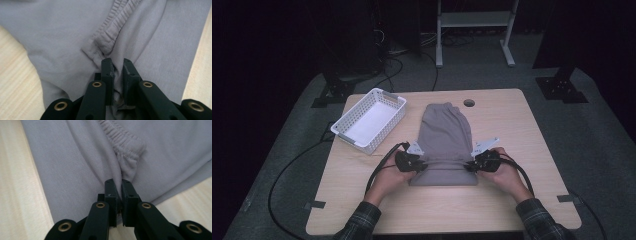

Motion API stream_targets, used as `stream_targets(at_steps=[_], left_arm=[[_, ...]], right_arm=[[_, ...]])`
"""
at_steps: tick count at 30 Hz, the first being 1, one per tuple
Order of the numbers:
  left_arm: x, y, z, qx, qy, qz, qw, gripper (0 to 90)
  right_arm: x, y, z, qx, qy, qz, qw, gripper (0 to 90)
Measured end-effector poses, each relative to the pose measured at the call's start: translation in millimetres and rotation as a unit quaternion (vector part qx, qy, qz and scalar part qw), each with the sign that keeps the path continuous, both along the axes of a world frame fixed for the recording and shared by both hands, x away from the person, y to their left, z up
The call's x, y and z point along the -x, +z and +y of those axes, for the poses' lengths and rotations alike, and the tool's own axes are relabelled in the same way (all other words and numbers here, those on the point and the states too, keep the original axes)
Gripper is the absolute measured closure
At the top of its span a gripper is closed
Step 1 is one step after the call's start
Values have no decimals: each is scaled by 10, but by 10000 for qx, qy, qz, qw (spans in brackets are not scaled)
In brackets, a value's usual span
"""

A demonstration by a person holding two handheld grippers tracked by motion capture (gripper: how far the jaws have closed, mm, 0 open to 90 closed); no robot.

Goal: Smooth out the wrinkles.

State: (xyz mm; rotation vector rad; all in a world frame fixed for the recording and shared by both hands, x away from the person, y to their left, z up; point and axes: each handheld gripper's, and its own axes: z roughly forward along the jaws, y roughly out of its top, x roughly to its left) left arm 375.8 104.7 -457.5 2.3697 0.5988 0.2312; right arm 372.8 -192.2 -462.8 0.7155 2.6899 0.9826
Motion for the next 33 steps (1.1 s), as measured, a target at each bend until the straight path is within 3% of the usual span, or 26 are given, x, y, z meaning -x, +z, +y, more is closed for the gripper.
stream_targets(at_steps=[4,9,19,29,33], left_arm=[[45,-10,24,116,-97,182,9997,809],[202,-41,76,337,-234,410,9983,805],[549,-50,105,415,-519,696,9954,801],[942,-53,133,392,-803,735,9933,804],[1048,-38,159,436,-864,756,9924,812]], right_arm=[[55,-2,-15,-11,65,71,10000,839],[211,0,-44,-33,257,213,9994,838],[509,0,-62,-45,525,316,9981,838],[914,11,-63,47,1043,430,9936,838],[982,17,-62,24,1130,464,9925,839]])
